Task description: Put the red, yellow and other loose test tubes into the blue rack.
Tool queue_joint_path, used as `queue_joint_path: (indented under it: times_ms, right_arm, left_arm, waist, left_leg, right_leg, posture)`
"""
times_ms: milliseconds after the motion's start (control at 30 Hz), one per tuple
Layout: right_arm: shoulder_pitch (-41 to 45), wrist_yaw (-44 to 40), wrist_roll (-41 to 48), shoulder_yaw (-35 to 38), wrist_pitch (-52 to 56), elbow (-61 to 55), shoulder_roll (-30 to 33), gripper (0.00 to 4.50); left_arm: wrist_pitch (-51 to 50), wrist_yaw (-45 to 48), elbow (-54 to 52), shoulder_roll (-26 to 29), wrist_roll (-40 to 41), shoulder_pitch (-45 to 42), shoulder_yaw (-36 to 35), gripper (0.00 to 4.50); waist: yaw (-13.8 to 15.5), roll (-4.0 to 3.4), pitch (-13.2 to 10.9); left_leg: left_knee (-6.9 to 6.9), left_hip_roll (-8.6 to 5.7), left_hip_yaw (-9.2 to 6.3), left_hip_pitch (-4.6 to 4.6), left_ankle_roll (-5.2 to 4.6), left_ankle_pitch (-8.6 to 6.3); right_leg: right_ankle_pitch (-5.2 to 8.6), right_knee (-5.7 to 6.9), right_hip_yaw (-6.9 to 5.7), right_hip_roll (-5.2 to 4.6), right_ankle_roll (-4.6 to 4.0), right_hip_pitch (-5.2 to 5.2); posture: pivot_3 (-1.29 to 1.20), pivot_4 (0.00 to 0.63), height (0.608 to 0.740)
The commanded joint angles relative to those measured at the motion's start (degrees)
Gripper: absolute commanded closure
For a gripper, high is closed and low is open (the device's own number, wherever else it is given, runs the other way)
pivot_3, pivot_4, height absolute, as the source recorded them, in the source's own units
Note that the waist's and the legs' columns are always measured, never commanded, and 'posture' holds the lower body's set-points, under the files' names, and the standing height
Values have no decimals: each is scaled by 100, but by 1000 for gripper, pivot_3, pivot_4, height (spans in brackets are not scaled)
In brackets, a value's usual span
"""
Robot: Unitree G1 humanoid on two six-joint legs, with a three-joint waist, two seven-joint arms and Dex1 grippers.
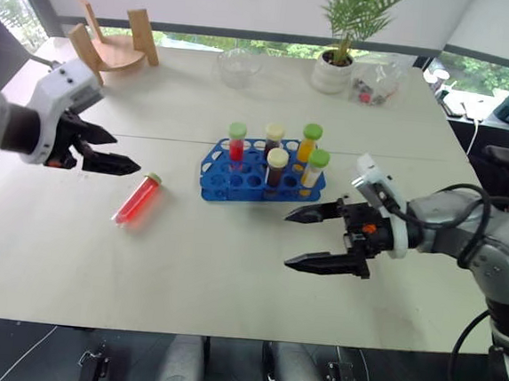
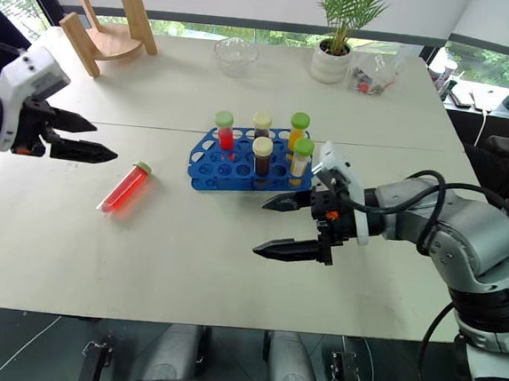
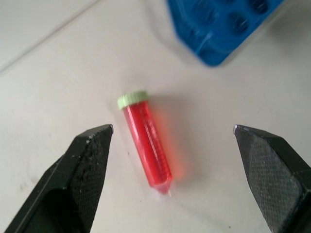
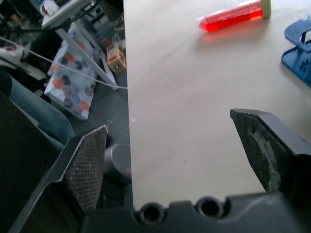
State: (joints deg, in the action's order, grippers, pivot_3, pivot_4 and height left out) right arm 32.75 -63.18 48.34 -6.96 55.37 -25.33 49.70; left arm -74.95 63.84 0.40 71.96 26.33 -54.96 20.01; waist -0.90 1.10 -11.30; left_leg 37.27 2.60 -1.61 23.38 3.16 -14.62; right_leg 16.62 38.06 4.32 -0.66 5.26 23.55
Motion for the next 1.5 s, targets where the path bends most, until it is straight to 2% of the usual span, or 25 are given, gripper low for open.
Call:
queue_joint_path:
  times_ms: [33,200,333,533,633,767,800,867,933,1033,1067,1133,1200,1267,1300,1400,1500]
  right_arm:
    - [-86,-171,-57,105,-166,-50,104,0]
    - [-218,0,65,250,-80,-229,32,0]
    - [-352,241,109,319,-52,-290,-102,0]
    - [-699,625,272,487,29,-507,-244,0]
    - [-836,790,386,590,97,-605,-277,0]
    - [-987,923,502,667,134,-669,-292,0]
    - [-1013,947,512,668,138,-665,-291,0]
    - [-1048,939,491,672,113,-618,-259,0]
    - [-1092,889,416,706,55,-536,-181,0]
    - [-1185,835,268,862,-59,-344,-23,0]
    - [-1198,825,250,915,-95,-290,12,0]
    - [-1201,800,201,990,-168,-184,46,0]
    - [-1167,814,138,1033,-225,-30,42,0]
    - [-1157,748,8,1042,-345,213,68,0]
    - [-1128,729,-39,1044,-381,317,76,0]
    - [-944,685,-128,1054,-407,617,78,0]
    - [-798,636,-190,1039,-382,787,112,0]
  left_arm:
    - [-62,455,904,-300,-734,-555,1242,408]
    - [331,888,2322,-981,-1435,-1053,2105,408]
    - [873,969,3380,-1626,-1906,-1304,2284,408]
    - [1682,1112,5038,-2625,-2744,-1574,2520,408]
    - [2075,1114,5590,-2903,-3186,-1684,2542,1261]
    - [2253,1330,5947,-3170,-3495,-1788,2365,3286]
    - [2253,1353,6006,-3216,-3536,-1786,2288,3600]
    - [2196,1402,6049,-3267,-3455,-1806,1985,3639]
    - [2319,1497,5786,-3124,-3159,-1768,1423,3639]
    - [3413,952,4752,-2673,-2119,-1131,-527,3639]
    - [3838,773,4217,-2610,-1615,-759,-1404,3639]
    - [4267,195,2898,-2788,-834,31,-2894,3639]
    - [3967,-521,1679,-3225,-248,658,-3758,3639]
    - [3562,-912,622,-3869,582,1082,-4207,3639]
    - [3721,-1140,130,-4229,756,1340,-4279,3639]
    - [4470,-1653,-709,-5026,542,1939,-3924,3639]
    - [4991,-1853,-771,-5438,305,2195,-3532,3639]
  waist:
    - [-5,0,0]
    - [-25,1,0]
    - [-19,1,0]
    - [24,-2,5]
    - [7,-8,8]
    - [-12,-7,8]
    - [-13,-7,8]
    - [-14,-7,9]
    - [-3,-7,8]
    - [15,-6,7]
    - [12,-5,6]
    - [28,-2,5]
    - [33,2,7]
    - [43,2,8]
    - [49,2,8]
    - [30,2,8]
    - [9,3,8]
  left_leg:
    - [-1,2,-1,3,0,0]
    - [-8,6,-8,33,-1,0]
    - [1,6,-8,67,-2,0]
    - [23,0,-10,75,-2,1]
    - [43,0,-10,69,-3,0]
    - [71,0,-12,67,-4,0]
    - [72,-1,-11,66,-4,0]
    - [74,-1,-11,65,-4,0]
    - [73,0,-12,65,-4,-1]
    - [73,1,-19,74,-4,-1]
    - [74,2,-20,78,-4,-1]
    - [81,8,-25,88,-3,0]
    - [89,10,-28,95,-1,1]
    - [94,5,-28,95,-1,1]
    - [96,-1,-28,91,-1,1]
    - [100,-14,-24,68,0,1]
    - [98,-13,-19,36,0,2]
  right_leg:
    - [-6,4,0,2,12,5]
    - [-4,24,-4,9,4,49]
    - [-3,38,-4,8,3,86]
    - [-4,49,-6,2,4,83]
    - [-4,62,-5,3,5,75]
    - [-3,97,-4,4,5,75]
    - [-3,100,-2,4,5,75]
    - [-3,104,-2,4,5,75]
    - [-3,105,-2,5,5,76]
    - [-2,105,-7,2,6,79]
    - [-3,104,-8,1,6,82]
    - [-3,108,-16,-5,5,88]
    - [-5,108,-20,-13,5,90]
    - [-7,109,-20,-18,10,85]
    - [-9,109,-20,-20,13,78]
    - [-14,107,-14,-23,23,50]
    - [-18,105,-3,-14,26,28]
  posture:
    - [0,150,740]
    - [0,150,740]
    - [0,150,740]
    - [0,150,740]
    - [0,150,740]
    - [0,150,740]
    - [0,150,740]
    - [0,150,740]
    - [0,150,740]
    - [0,150,740]
    - [0,150,740]
    - [0,150,740]
    - [0,150,740]
    - [0,150,740]
    - [0,150,740]
    - [0,150,740]
    - [0,150,740]
